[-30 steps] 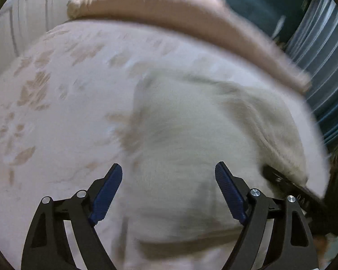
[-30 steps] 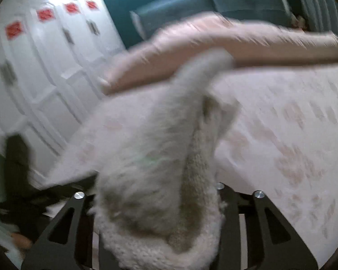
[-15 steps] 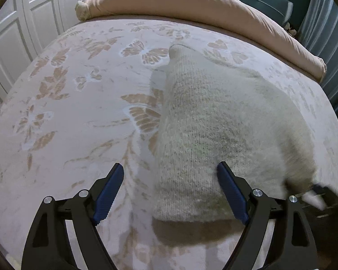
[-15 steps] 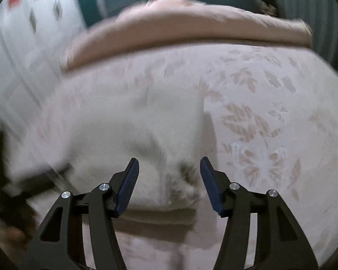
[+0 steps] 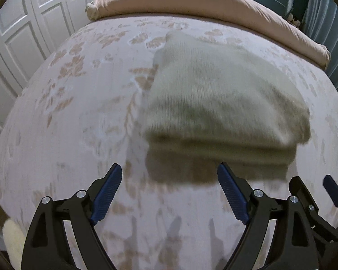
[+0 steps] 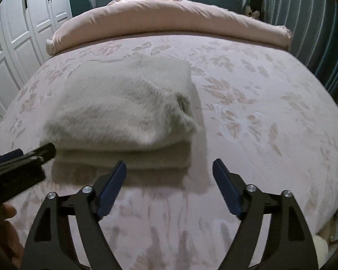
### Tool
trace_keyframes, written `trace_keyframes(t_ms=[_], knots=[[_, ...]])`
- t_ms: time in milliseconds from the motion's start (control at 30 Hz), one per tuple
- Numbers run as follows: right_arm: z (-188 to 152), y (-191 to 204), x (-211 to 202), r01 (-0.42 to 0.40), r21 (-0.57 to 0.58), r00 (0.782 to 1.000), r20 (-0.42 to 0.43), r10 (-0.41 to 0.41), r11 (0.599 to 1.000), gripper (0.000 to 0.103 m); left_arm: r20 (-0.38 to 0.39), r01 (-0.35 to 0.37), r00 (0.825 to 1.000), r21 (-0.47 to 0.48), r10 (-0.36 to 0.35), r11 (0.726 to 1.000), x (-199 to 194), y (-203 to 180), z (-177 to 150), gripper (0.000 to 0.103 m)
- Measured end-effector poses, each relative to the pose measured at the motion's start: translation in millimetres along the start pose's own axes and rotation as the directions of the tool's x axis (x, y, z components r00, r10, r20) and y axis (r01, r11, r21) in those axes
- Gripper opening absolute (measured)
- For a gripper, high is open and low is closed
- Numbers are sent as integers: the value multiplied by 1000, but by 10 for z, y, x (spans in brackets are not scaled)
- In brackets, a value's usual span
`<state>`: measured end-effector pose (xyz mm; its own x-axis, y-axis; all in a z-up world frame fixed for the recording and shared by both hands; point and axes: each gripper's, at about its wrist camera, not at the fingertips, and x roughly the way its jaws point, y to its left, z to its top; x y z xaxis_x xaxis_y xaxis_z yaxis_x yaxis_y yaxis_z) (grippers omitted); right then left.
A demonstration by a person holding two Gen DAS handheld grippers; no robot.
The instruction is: Fold small clothes
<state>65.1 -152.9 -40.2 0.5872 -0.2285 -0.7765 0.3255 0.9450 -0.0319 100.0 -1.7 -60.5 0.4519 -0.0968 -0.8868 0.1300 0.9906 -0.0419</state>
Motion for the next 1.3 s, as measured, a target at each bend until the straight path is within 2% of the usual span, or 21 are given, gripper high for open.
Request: trace_keyframes(t_ms=[100,333,500,800,933,1300], knots=[[-158,22,-117,23,10,1000,7,-23,1000,84,-12,-20,1000,-14,20,1000,-8,-14,-173,85],[-458,-53,-184,44,28,999,-22,-43,999,84,4,-62,998,-31,62,998,-14,-29,-459,85],[-623,-77,-209,54,17,998,-24,-54,998,84,26,-62,998,-56,64,997,-10,-3,-606,84],[-815,-85,-180,58,21,998,-40,-57,998,84,30,-87,996,-13,87,996,29,-21,-745,84],[-892,-86,-157,66,37,996,-61,-63,997,84,0,-81,997,-6,81,997,89,-26,-796,83],[-952,-107,-93,54,47,994,-94,-49,997,84,-9,-88,996,22,88,996,142,-44,-807,83]])
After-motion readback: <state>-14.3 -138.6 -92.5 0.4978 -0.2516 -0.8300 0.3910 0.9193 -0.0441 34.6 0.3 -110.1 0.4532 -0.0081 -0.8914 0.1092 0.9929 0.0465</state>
